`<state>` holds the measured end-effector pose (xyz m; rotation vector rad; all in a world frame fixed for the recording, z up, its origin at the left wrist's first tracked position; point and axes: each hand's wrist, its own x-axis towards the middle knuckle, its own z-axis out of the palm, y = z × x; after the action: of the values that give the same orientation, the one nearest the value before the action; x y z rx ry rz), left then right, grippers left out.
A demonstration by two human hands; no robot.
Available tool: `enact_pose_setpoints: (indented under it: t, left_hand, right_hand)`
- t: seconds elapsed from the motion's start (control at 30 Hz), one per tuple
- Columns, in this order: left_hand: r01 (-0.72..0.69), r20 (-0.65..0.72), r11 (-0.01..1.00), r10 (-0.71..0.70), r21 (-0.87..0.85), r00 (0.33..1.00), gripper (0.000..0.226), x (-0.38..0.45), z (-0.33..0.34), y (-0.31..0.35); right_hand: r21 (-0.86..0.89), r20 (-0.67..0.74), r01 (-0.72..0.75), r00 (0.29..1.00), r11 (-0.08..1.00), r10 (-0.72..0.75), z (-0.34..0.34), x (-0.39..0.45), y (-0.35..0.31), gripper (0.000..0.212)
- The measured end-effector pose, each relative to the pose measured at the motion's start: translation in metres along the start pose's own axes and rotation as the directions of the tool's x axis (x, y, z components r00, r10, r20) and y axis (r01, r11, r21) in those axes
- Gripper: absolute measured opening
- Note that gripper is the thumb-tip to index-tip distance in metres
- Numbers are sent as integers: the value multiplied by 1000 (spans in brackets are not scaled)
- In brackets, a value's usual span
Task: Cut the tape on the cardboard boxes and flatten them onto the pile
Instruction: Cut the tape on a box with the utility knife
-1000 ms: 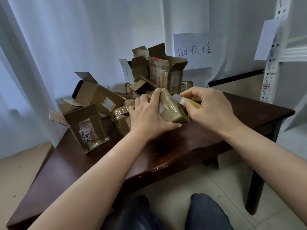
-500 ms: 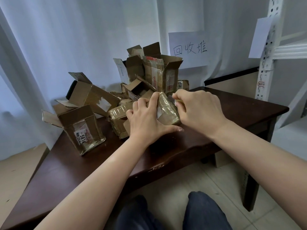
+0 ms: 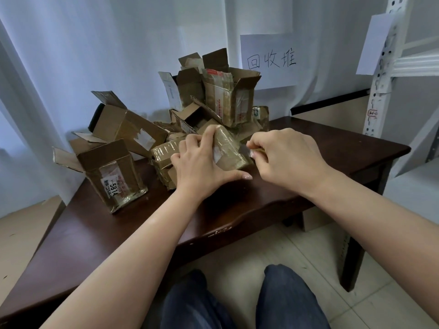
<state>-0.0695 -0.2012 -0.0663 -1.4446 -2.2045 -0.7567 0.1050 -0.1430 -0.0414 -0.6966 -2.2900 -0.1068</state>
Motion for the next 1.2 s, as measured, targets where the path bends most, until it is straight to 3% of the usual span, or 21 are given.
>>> enact_pose_setpoints:
  t: [0.13, 0.23, 0.37, 0.47, 0.57, 0.63, 0.7, 0.77, 0.83, 0.9, 1.07, 1.2]
  left_hand:
    - [1, -1, 999, -1, -34, 1000, 127, 5, -7, -14]
    - [-31, -6, 973, 30, -229, 1000, 120, -4, -18, -43]
    - [-99, 68, 907, 139, -410, 988, 104, -35, -29, -107]
    - [-59, 159, 946, 115, -320, 981, 109, -69, -37, -155]
    - [40, 325, 994, -5, -102, 946, 126, -96, -52, -183]
    - [60, 377, 996, -32, -64, 926, 138, -103, -60, -186]
    - [47, 350, 995, -13, -89, 937, 140, -101, -66, -171]
    - [-58, 238, 995, 77, -86, 968, 129, -97, -65, -141]
    - [-198, 133, 980, 197, -11, 971, 115, -93, -55, -111]
    - [-269, 120, 960, 259, 76, 958, 101, -91, -38, -91]
    - [-164, 44, 986, 164, -7, 985, 63, -76, -28, -91]
    - [-1, 127, 979, 27, -203, 992, 70, -55, -48, -104]
  right_hand:
    - [142, -15, -33, 999, 989, 35, 1, -3, 2, 22]
    - [428, -48, -127, 985, 895, 163, 4, 9, 9, 16]
    - [490, 21, -227, 968, 842, 249, 35, 15, 12, 9]
    - [538, 151, -301, 953, 787, 261, 69, 11, -1, 3]
    - [573, 256, -347, 937, 743, 239, 96, 8, -17, 4]
    - [579, 308, -361, 927, 731, 214, 107, 6, -26, 7]
    - [584, 332, -365, 922, 725, 197, 114, 3, -32, 8]
    - [592, 330, -361, 924, 720, 192, 117, 0, -36, 8]
    - [597, 321, -363, 925, 715, 201, 119, -2, -36, 7]
    - [585, 310, -367, 925, 724, 218, 118, -4, -33, 6]
    - [581, 218, -304, 952, 755, 216, 99, -14, -25, 6]
    - [628, 92, -159, 987, 762, 130, 80, -13, -32, 4]
